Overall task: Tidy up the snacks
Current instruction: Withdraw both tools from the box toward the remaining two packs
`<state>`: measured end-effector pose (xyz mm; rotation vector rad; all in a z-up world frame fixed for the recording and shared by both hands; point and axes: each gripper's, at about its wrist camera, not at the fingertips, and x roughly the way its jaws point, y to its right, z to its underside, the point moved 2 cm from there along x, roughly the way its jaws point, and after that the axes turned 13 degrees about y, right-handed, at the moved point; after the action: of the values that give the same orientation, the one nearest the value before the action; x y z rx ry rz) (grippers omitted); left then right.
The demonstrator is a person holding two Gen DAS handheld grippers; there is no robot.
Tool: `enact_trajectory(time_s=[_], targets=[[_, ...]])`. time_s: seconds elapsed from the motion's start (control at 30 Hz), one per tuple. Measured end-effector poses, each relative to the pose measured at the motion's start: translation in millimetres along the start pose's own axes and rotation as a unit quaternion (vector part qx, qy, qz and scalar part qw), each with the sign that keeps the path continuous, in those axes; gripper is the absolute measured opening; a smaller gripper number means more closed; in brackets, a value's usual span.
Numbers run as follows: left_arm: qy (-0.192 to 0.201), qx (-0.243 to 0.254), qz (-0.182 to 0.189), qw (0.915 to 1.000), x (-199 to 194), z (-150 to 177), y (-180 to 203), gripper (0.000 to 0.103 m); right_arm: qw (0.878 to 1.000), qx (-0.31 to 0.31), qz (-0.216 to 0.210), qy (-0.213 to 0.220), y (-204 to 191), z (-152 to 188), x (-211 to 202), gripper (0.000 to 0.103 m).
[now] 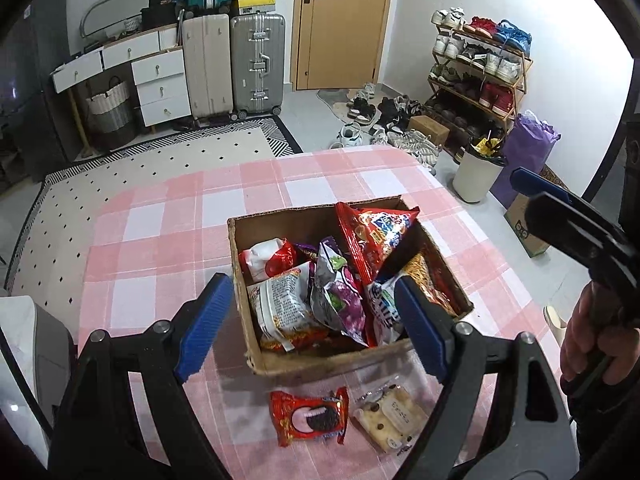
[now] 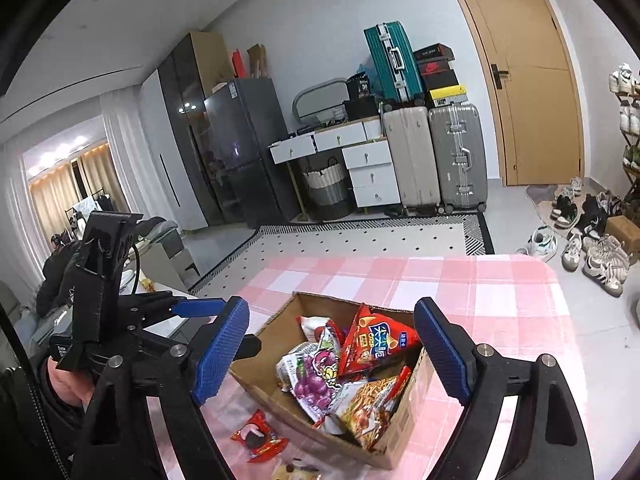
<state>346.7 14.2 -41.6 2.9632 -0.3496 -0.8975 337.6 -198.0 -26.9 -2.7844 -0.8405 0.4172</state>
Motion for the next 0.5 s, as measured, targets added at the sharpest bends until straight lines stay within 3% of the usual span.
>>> enact_trajectory(time_s=[0.5], targets=[[0.038,-0.004,-0.008,0.9992,-82,8,9,0.088,0.999,-0.023,0.003,0.031,-43,-5,-66,0.096]])
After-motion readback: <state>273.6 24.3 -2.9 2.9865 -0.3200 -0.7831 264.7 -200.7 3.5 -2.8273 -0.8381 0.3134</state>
